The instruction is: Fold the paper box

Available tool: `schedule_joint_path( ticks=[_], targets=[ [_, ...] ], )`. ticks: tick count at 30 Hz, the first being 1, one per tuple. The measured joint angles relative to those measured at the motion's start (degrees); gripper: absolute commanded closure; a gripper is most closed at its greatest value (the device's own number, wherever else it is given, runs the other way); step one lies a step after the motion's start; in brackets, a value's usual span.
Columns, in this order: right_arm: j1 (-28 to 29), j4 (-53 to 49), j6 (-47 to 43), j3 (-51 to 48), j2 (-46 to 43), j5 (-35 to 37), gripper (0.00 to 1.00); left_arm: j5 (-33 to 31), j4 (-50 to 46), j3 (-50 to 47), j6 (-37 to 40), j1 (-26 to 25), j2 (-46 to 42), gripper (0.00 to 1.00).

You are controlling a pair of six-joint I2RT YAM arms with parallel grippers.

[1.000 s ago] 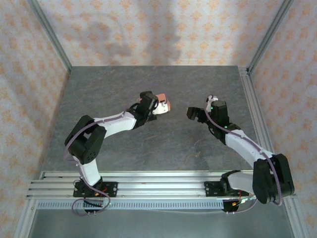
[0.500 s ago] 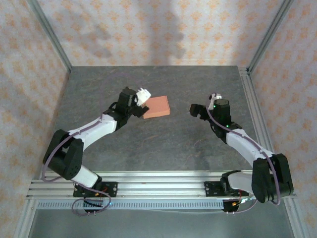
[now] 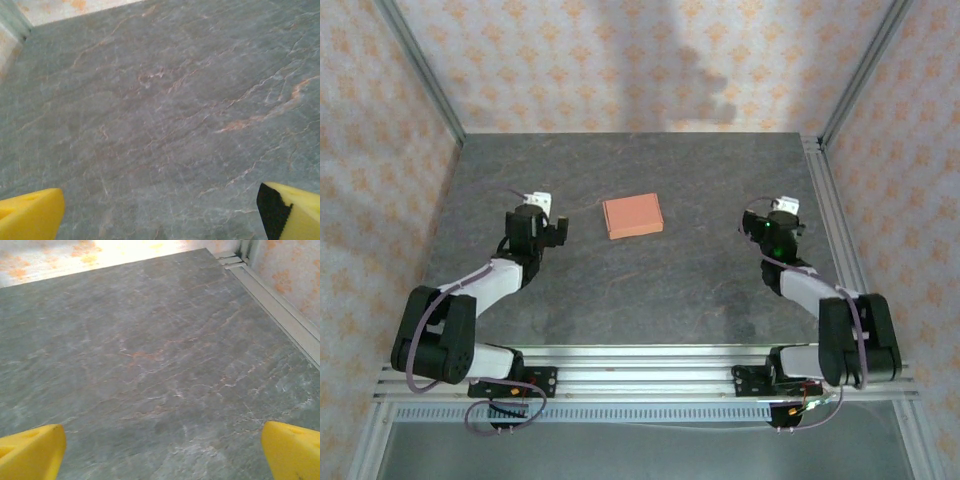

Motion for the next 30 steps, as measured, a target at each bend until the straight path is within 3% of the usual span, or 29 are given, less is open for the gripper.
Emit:
schedule_joint_path(
  ticks=[7, 13, 30],
  targets=[
    [-1.99, 15.28, -1.09, -5.2, 11.1, -3.74, 0.01, 1.11, 11.93, -7.13, -2.21, 1.99, 1.88, 0.0],
    [-1.99, 18.12, -1.79, -4.98, 11.37, -5.07, 0.01, 3.06, 16.09, -7.04, -4.52, 5.38, 7.32, 0.0],
    [-1.99, 19.93, -1.81, -4.92, 11.37, -4.96, 0.01, 3.63, 18.84, -7.04, -5.75, 5.46, 7.32, 0.0]
  ],
)
